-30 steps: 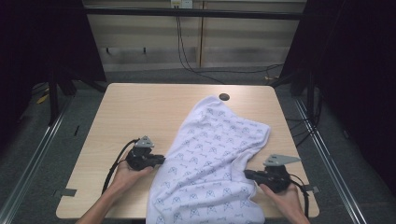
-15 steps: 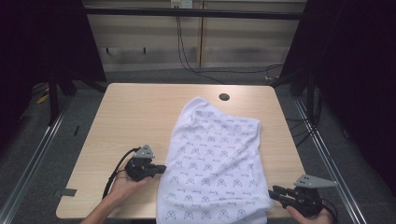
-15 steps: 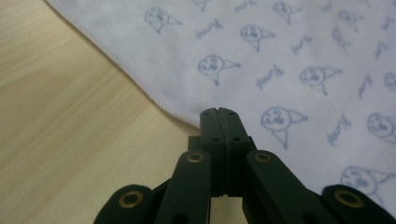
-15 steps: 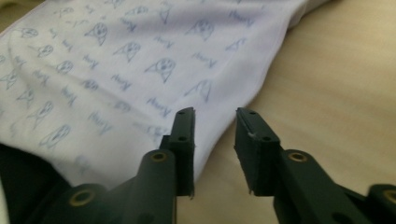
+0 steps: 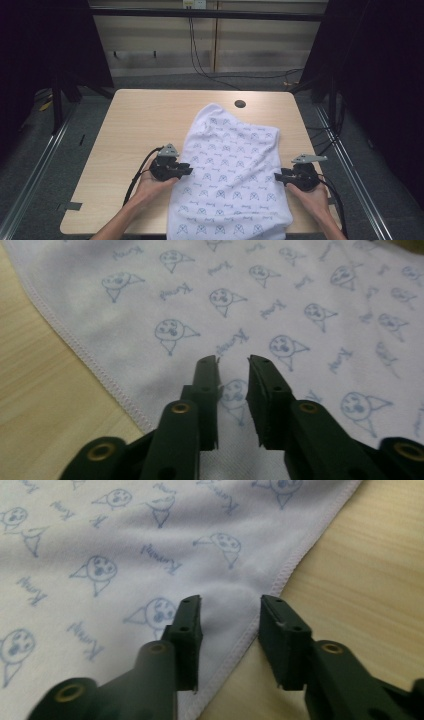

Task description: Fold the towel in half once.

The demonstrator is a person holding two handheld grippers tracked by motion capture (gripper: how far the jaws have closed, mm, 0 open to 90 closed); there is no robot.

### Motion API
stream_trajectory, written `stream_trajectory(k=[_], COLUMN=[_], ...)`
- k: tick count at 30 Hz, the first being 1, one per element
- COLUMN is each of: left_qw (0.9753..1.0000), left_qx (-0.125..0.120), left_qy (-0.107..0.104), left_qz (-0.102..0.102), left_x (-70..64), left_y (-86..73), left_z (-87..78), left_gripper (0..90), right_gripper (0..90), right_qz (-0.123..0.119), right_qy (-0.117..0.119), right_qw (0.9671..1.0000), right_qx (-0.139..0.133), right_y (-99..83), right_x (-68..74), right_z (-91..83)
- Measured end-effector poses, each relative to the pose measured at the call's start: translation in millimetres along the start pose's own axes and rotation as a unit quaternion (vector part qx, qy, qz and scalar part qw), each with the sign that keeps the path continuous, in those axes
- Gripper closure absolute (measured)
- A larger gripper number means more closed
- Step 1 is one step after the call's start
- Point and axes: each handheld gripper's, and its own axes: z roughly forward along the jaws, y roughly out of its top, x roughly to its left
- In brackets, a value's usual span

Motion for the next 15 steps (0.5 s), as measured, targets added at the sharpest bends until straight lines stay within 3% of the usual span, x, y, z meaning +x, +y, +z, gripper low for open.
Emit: stream_trajectory(k=[3, 5, 9, 10, 11, 12, 15], left_qw=[0.9992, 0.9991, 0.9990, 0.9985, 0.9985, 0.9987, 0.9983], left_qx=[0.012, 0.020, 0.027, 0.029, 0.029, 0.024, 0.016], left_qy=[0.019, 0.016, 0.021, 0.038, 0.042, 0.044, 0.052], left_qz=[0.032, 0.035, 0.031, 0.028, 0.019, 0.005, -0.021], left_x=[-5.4, -5.2, -5.8, -4.9, -2.2, 1.2, 11.9], left_y=[-5.9, -9.3, -19.9, -27.9, -30.6, -32.5, -33.3], left_z=[0.1, -5.8, -19.6, -29.9, -33.6, -35.8, -37.1], left_gripper=[79.3, 87.9, 89.2, 89.2, 89.2, 89.2, 87.5], right_gripper=[84.4, 87.4, 87.7, 87.2, 83.6, 75.9, 65.7], right_qz=[-0.011, -0.023, -0.012, -0.008, -0.008, -0.013, -0.019], right_qy=[0.004, 0.005, 0.014, 0.024, 0.034, 0.032, 0.032], right_qw=[0.9999, 0.9997, 0.9993, 0.9989, 0.9985, 0.9986, 0.9980], right_qx=[-0.003, -0.007, -0.032, -0.040, -0.042, -0.041, -0.051], right_y=[2.9, 4.2, 10.3, 12.2, 14.2, 16.8, 25.2], right_x=[4.3, 6.9, 7.0, 6.6, 7.0, 8.5, 13.0], right_z=[3.6, 4.3, -1.0, -0.9, 0.3, 2.0, 5.1])
